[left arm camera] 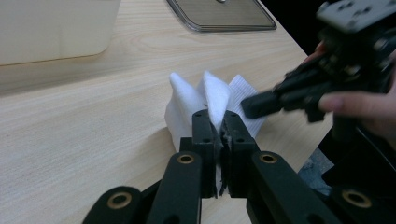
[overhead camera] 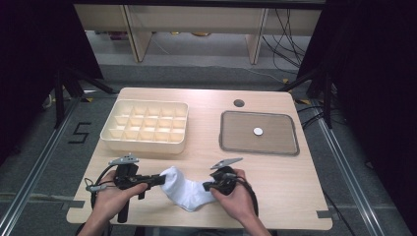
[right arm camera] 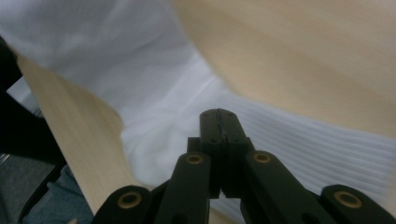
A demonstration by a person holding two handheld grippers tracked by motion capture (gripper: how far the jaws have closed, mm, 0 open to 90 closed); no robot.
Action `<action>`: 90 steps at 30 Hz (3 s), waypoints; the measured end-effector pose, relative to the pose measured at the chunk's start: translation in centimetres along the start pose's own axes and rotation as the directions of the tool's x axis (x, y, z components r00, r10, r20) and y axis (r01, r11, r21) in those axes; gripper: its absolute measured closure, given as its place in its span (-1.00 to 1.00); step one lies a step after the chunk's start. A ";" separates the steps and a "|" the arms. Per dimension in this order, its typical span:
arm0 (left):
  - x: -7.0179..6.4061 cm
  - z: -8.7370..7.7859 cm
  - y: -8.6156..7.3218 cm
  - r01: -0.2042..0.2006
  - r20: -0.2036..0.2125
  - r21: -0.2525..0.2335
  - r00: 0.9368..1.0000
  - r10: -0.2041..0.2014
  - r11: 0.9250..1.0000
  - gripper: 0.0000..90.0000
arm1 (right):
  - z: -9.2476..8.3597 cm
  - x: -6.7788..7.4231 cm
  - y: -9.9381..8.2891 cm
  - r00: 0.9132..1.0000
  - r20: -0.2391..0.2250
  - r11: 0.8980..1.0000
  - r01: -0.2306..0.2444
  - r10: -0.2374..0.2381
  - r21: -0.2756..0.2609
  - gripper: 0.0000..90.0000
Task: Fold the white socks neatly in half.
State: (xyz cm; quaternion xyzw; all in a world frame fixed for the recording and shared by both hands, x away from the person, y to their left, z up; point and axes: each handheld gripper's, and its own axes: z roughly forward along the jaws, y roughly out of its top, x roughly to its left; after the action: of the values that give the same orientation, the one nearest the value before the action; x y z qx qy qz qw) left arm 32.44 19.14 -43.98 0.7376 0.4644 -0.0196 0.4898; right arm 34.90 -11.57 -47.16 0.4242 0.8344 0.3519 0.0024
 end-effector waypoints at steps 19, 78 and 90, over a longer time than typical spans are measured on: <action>-0.8 0.9 0.6 -0.023 0.004 0.012 1.000 0.023 1.000 0.89 | -2.1 -4.6 -2.1 0.979 0.169 0.992 -0.122 0.114 0.034 1.00; -3.7 5.3 0.9 -0.123 -0.016 0.036 0.992 0.123 0.992 0.90 | -1.9 -2.5 -2.4 0.983 0.158 0.995 -0.100 0.096 0.014 1.00; -3.9 6.1 0.9 -0.132 -0.014 0.056 0.991 0.133 0.990 0.90 | -1.1 -1.9 -2.7 0.983 0.151 0.992 -0.113 0.104 0.053 1.00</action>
State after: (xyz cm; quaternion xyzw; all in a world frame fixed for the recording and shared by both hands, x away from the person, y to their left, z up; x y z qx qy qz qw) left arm 33.42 11.94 -44.63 0.7802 0.4178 0.0069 0.4655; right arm 33.89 -14.62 -48.53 0.4939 0.8179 0.2933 0.0324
